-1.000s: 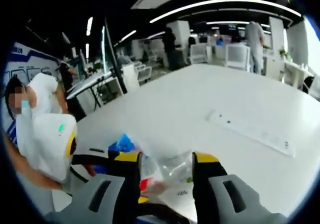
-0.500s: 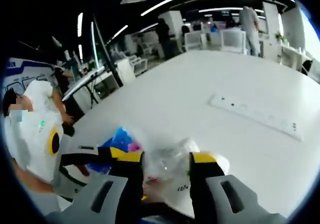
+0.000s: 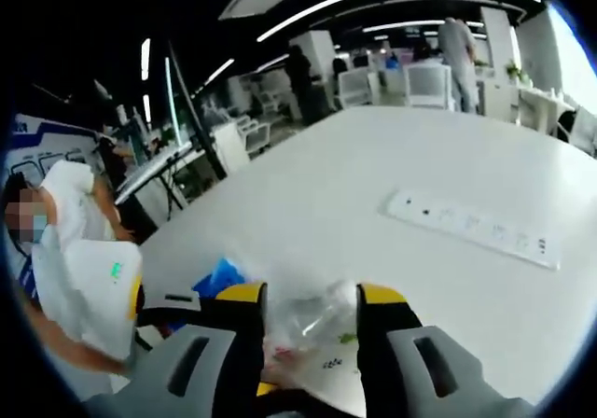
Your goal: Arrange the tabletop items into an orderly group along one side of the table until the central work area is clear of visible clutter.
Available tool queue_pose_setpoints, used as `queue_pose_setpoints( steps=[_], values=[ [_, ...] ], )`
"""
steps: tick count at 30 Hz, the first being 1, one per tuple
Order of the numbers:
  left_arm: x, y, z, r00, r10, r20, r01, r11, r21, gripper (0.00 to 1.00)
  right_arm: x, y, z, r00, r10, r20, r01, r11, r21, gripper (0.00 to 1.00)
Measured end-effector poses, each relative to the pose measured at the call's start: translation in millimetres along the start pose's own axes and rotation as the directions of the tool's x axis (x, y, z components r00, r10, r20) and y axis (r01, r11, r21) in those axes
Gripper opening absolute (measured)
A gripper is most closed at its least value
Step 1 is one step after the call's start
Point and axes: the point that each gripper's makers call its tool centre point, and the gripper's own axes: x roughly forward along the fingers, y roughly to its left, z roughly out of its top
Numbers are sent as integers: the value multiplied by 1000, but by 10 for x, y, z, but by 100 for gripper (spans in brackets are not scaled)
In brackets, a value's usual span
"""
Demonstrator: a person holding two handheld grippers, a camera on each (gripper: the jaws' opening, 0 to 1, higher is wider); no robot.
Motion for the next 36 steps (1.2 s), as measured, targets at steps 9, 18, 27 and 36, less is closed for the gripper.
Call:
queue_pose_setpoints(
  steps=[9,18,27,36],
  values=[
    [-121,-33,42,999,-35,-18,34,998,-57,44,-48,-45,10,1000,-10,11,9,1000,18,37],
    [-117,-34,132,1000,-16,-2,16,1000,-20,44,-79,-79,28,1000,-16,23,15,1000,27,37],
    [-74,-6,228,1000,-12,27,13,999,-31,42,-149,-124,44,999,-27,37,26,999,42,37],
    [41,38,247,1000,-14,-1,14,998,-61,41,-231,-166,19,998,-35,45,32,998,62,37]
  ],
)
